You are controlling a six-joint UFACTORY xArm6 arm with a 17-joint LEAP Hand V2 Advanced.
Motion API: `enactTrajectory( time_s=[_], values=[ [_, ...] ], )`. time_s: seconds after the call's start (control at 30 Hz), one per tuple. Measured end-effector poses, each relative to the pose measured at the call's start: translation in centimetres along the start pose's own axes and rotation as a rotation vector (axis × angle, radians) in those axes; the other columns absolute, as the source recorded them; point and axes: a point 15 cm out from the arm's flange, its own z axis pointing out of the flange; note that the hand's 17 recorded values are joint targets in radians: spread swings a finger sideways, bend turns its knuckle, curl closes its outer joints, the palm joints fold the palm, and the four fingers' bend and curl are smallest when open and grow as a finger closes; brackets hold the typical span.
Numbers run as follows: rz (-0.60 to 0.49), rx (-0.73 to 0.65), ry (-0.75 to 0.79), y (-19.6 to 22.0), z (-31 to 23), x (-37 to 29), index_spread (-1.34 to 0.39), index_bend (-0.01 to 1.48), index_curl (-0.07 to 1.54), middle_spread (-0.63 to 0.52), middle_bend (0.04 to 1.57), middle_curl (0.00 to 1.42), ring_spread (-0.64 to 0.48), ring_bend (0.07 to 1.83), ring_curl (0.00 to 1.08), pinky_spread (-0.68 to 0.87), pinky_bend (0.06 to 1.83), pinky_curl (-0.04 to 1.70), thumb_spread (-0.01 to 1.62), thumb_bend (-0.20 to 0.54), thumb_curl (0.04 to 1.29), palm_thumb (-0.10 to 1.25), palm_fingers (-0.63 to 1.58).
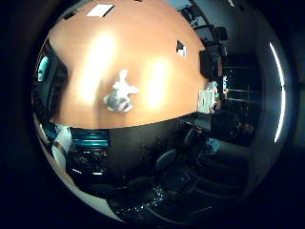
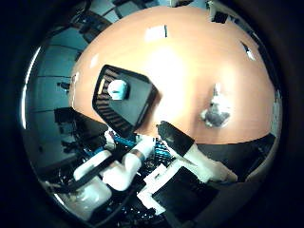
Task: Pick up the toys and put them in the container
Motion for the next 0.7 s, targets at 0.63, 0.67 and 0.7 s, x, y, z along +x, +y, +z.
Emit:
enactTrajectory(
  time_s=[0.63, 0.67, 0.7],
  values=[
    [0.031, -0.146, -0.051, 4.8, 16.9, 3.1, -0.38, 0.16, 0.29, -0.07, 0.30, 0.36, 0.02, 0.45, 0.23, 0.39, 0.49, 0.29, 1.03, -0.025, 0.30, 0.59, 0.23],
    [0.028, -0.152, -0.059, 4.8, 17.6, 2.9, -0.38, 0.16, 0.29, -0.07, 0.30, 0.36, 0.03, 0.45, 0.23, 0.39, 0.49, 0.28, 1.03, -0.025, 0.30, 0.59, 0.23],
    [0.029, -0.156, -0.066, 4.9, 18.2, 2.8, -0.38, 0.16, 0.29, -0.07, 0.30, 0.36, 0.03, 0.44, 0.23, 0.39, 0.49, 0.28, 1.02, -0.026, 0.30, 0.59, 0.23]
  ],
)
